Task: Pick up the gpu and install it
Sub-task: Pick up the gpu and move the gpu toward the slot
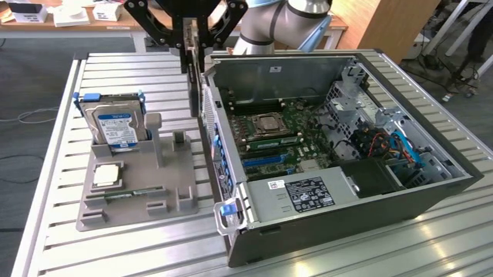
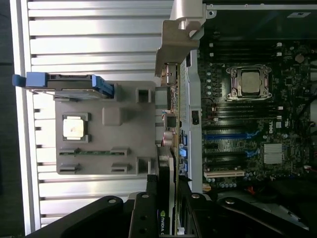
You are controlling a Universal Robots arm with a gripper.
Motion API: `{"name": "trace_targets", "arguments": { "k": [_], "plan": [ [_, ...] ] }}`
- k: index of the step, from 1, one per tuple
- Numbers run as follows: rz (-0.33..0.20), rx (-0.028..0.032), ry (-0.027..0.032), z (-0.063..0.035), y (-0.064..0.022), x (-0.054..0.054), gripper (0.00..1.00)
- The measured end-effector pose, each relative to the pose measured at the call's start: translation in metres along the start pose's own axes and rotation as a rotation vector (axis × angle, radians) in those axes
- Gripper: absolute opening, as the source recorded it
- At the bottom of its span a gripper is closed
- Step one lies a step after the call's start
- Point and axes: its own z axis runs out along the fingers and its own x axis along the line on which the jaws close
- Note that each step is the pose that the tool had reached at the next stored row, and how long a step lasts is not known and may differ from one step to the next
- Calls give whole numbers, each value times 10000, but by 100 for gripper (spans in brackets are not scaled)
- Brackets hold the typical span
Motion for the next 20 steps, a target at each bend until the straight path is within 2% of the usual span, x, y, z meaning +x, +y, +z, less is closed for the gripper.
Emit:
{"name": "trace_targets", "arguments": {
  "k": [20],
  "plan": [
    [-1,0,-1,13,19,-364,27]
  ]
}}
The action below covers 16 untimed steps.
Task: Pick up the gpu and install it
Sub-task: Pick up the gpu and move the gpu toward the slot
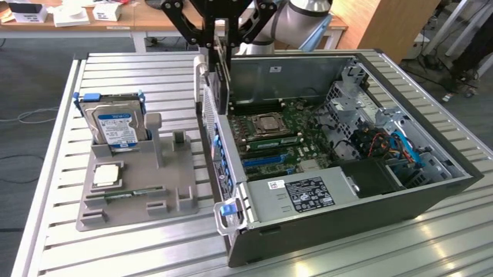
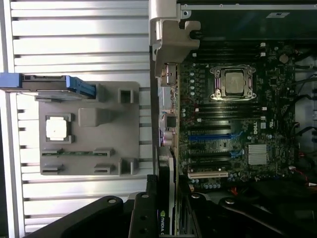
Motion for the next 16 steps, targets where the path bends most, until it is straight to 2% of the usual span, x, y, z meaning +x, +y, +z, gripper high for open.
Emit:
{"name": "trace_targets", "arguments": {
  "k": [16],
  "plan": [
    [2,0,0,11,15,-289,27]
  ]
}}
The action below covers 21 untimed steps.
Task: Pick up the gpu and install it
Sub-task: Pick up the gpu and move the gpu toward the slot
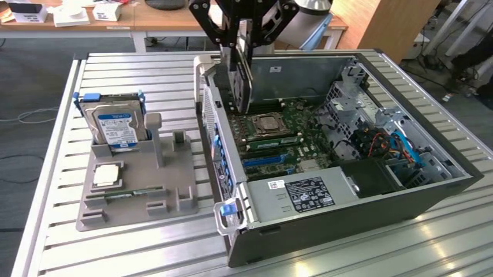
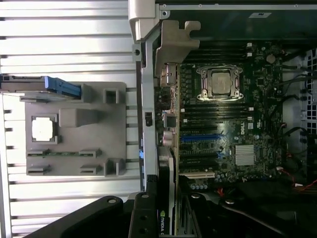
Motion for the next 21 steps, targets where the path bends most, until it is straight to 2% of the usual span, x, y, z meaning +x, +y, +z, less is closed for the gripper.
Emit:
{"name": "trace_targets", "arguments": {
  "k": [21],
  "plan": [
    [-1,0,0,13,17,-330,27]
  ]
}}
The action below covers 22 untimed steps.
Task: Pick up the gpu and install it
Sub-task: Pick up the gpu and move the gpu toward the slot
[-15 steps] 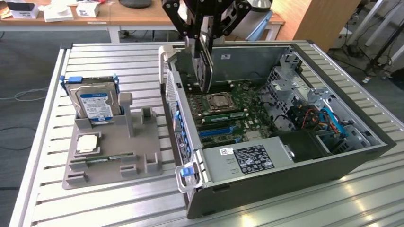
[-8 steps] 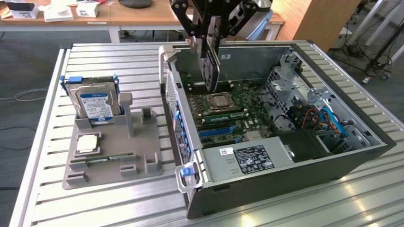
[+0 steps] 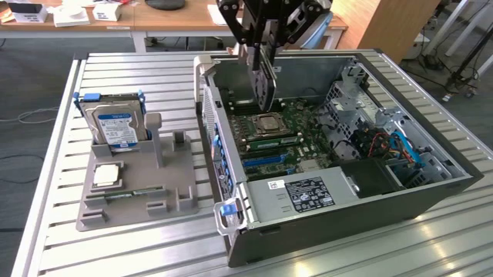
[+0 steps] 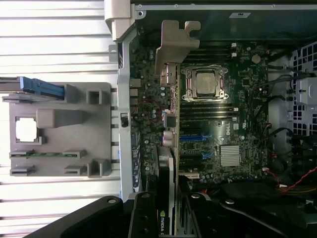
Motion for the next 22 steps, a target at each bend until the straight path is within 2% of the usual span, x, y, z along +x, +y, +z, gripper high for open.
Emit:
{"name": "trace_targets", "arguments": {
  "k": [10,22],
  "plan": [
    [0,1,0,5,5,-111,27],
    [0,1,0,6,7,-132,27]
  ]
}}
